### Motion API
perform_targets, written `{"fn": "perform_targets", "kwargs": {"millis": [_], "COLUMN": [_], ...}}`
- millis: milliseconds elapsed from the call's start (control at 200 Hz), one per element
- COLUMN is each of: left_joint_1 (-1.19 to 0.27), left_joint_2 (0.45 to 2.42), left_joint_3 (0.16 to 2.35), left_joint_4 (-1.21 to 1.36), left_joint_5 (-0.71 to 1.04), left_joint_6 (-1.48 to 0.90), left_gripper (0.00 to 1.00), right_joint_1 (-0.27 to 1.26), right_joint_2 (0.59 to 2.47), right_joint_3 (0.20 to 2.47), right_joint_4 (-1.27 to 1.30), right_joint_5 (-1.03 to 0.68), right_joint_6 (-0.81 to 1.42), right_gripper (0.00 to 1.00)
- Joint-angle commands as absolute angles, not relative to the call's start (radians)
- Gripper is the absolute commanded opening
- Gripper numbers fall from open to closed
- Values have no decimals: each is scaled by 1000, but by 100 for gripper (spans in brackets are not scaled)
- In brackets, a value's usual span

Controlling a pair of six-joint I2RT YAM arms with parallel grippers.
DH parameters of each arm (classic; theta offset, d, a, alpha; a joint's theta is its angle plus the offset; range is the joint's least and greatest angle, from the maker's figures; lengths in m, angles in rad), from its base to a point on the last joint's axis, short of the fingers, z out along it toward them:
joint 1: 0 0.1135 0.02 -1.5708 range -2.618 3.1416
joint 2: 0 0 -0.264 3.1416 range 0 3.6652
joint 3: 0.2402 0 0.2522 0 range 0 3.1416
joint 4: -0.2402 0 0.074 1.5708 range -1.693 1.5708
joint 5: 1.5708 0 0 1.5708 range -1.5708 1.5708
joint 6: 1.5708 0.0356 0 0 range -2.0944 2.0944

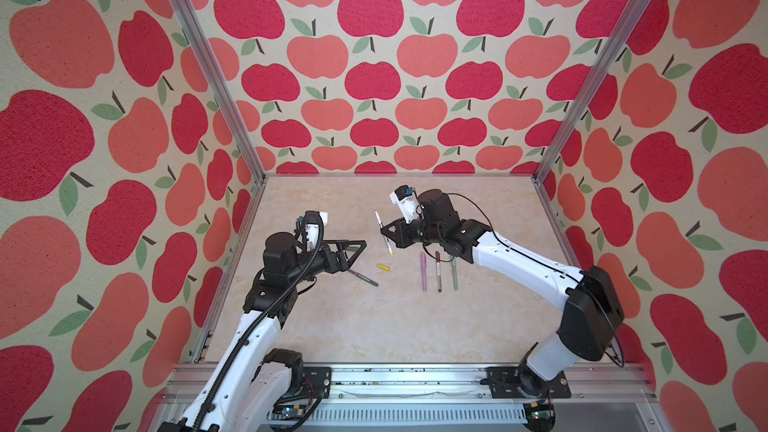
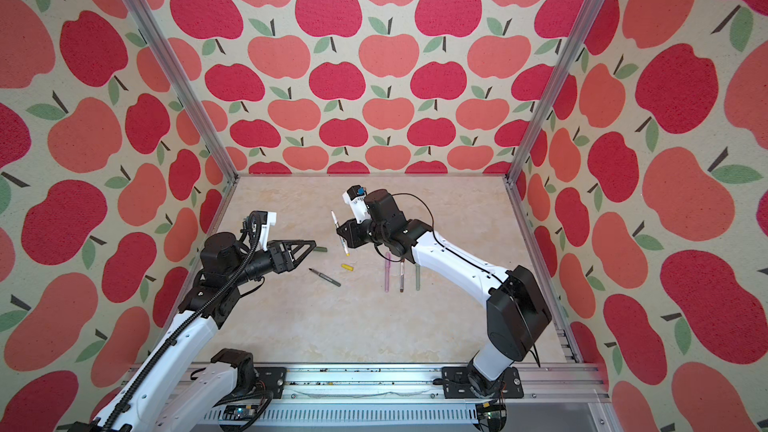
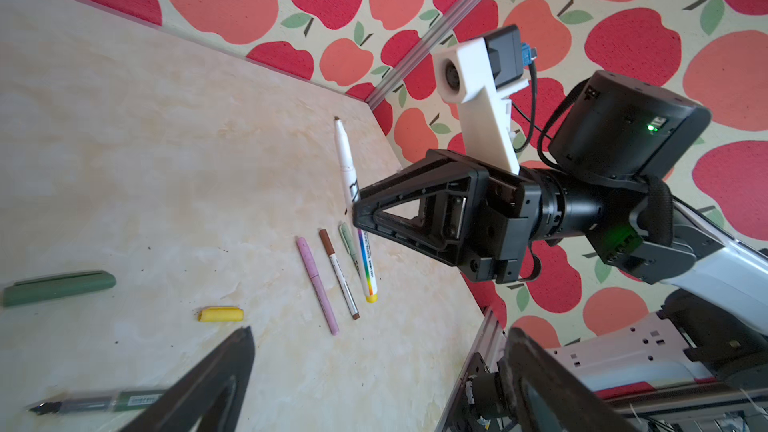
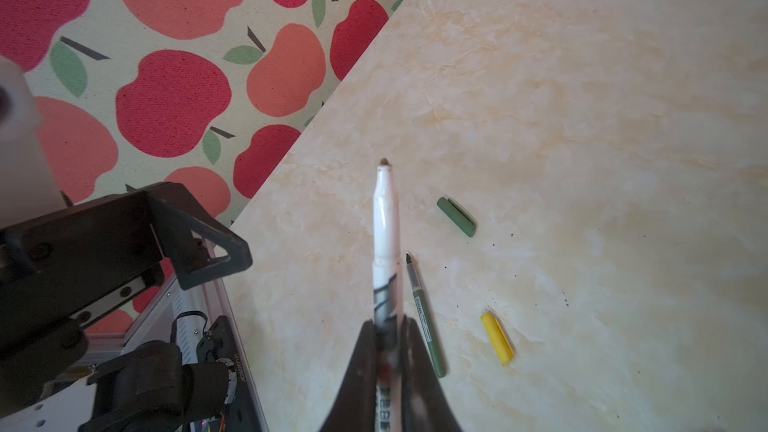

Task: Insert the pens into the pen caps
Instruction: 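Lift the white marker toward the left gripper while the left gripper approaches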

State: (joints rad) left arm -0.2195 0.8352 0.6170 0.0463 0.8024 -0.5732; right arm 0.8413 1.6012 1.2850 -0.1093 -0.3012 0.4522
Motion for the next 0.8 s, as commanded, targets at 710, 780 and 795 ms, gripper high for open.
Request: {"fn": "perform_targets", "kwargs": {"millis": [710, 780, 795], "left_joint_1": [-360, -360, -360], "left_joint_2": [995, 1004, 1004], "left_joint_3": [606, 609, 609], "left_joint_4": [330, 340, 342], "left_joint_5": [749, 749, 749], "left_joint_6": [-629, -635, -635], "left_gripper": [61, 56, 55], "right_joint_1": [839, 839, 839], "right_joint_2": [1559, 1563, 1563], "right_joint_3": [1173, 1174, 1174], "right_joint_4": [289, 294, 294], "right_joint_5": [-500, -502, -502], "right_joint_6": [661, 663, 663], "right_gripper": [3, 3, 3]}}
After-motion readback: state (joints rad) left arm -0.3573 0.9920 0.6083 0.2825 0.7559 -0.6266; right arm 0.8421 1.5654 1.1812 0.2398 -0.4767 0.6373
